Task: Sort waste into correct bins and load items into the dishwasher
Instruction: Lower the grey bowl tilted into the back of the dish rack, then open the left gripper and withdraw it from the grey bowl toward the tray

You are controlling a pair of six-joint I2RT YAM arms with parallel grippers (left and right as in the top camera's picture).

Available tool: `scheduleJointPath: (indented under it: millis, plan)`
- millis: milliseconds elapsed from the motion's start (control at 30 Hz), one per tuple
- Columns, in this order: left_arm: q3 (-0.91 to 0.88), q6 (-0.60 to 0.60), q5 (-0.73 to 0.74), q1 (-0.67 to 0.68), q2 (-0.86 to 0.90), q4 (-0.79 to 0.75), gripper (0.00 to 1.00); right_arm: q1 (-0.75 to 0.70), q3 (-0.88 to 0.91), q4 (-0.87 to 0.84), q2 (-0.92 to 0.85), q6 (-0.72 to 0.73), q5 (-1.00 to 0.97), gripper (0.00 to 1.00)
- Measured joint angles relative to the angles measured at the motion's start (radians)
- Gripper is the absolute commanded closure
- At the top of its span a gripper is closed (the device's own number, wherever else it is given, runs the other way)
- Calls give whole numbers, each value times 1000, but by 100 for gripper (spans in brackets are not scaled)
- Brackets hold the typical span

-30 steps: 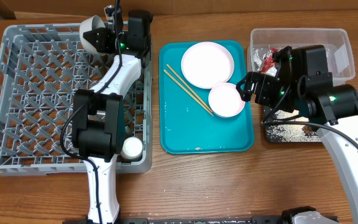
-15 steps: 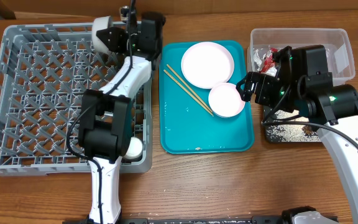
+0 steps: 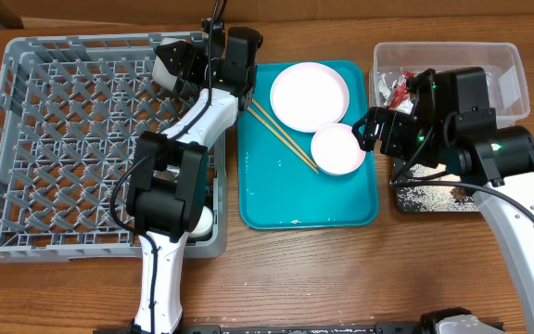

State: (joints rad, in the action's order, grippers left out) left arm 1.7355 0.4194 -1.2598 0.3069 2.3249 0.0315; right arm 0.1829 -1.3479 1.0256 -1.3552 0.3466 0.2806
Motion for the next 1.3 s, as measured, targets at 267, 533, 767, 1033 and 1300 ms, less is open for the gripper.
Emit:
scheduleJointPath:
  millis: [267, 533, 767, 1033, 1300]
  plan:
    - [0, 1, -15, 13, 0, -2, 0, 0, 0, 0, 0, 0, 0, 0]
    - [0, 3, -34, 19, 0, -8, 0, 0, 0, 0, 0, 0, 0, 0]
    - [0, 6, -34, 20, 0, -29, 0, 0, 0, 0, 0, 0, 0, 0]
    - [-1, 26, -34, 30, 0, -134, 0, 0, 0, 0, 0, 0, 0, 0]
    - [5, 9, -50, 45, -9, -37, 0, 0, 0, 0, 0, 0, 0, 0]
